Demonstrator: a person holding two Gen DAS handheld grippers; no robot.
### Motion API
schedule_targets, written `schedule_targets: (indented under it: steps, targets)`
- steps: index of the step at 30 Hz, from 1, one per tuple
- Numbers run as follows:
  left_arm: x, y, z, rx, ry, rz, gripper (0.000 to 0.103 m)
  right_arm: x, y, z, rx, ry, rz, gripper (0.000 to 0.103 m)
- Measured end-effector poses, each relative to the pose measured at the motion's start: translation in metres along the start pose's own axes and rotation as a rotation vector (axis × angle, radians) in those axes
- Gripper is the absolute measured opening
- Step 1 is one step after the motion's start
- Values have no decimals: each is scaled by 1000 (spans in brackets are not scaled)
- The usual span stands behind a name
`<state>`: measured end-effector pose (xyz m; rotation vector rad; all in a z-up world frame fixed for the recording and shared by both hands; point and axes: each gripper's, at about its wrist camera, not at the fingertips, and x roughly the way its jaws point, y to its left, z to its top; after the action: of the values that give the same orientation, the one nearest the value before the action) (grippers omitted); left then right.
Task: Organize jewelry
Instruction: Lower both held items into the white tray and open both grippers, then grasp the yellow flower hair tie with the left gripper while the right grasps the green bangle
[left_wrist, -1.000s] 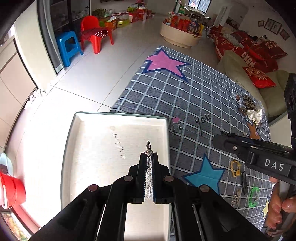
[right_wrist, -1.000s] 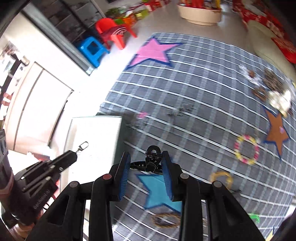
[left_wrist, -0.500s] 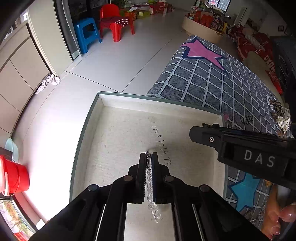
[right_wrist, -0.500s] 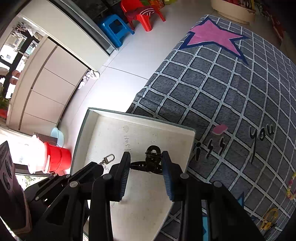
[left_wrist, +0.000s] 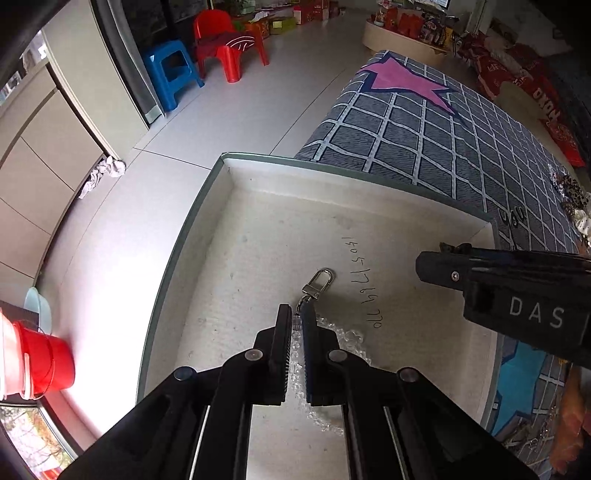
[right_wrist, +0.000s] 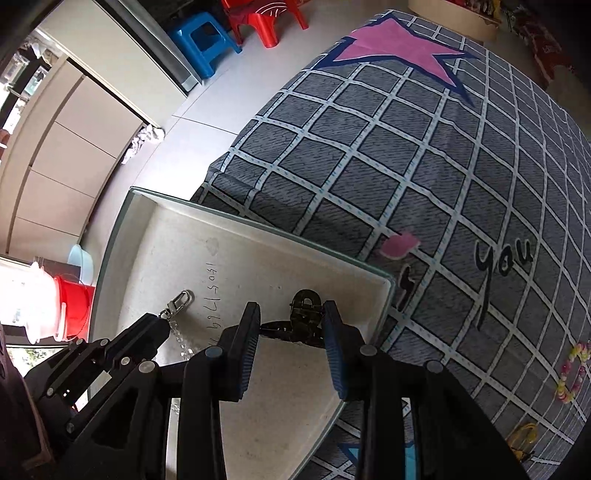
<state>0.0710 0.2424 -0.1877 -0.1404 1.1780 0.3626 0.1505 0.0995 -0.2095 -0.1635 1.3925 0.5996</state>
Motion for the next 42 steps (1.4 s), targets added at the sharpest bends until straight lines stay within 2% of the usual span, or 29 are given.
schedule_targets:
  steps: [3,7,8,13,18,19,20,21,28,30,31,34,38,42]
  targets:
    - [-1,-3,1,16,10,19,12,-5,-5,-1,17,4,20,40]
    - [-4,1,-1,5,16,6,12,-11,-7,2,48,-3,82,61]
    - [-7,1,-1,5,13,5,12,-14,-9,2,53,-10,90,63]
    - [-16,-2,-4,33,-3,-5,12,-40,-28,4,133,-57,168,65]
    - [-26,-9,-2,64,-4,-16,13,-76,-56,-1,202,-128,181,66]
    - [-28,-10,-2,66,-3,-25,20,-82,-52,-1,208,-133,174,66]
    - [-31,-11,-1,68,0,-25,71,-87,-54,-6,215,-135,169,67]
    - [-31,-13,0,62,15,-6,102,-92,-59,-11,225,-133,165,68]
    - [-44,-21,-2,89,-11,48,103,-97,-83,-65,309,-120,111,71]
    - [-51,-28,-5,112,-14,71,103,-101,-94,-81,334,-113,98,76]
    - [-55,-33,-7,127,-14,97,103,-102,-99,-89,348,-110,92,84]
    - [-66,-48,-14,174,-6,158,103,-112,-118,-116,388,-107,69,84]
    - [-79,-69,-22,214,10,143,103,-129,-144,-157,452,-107,43,85]
    - [-88,-103,-27,275,36,54,103,-146,-172,-199,510,-95,-3,85]
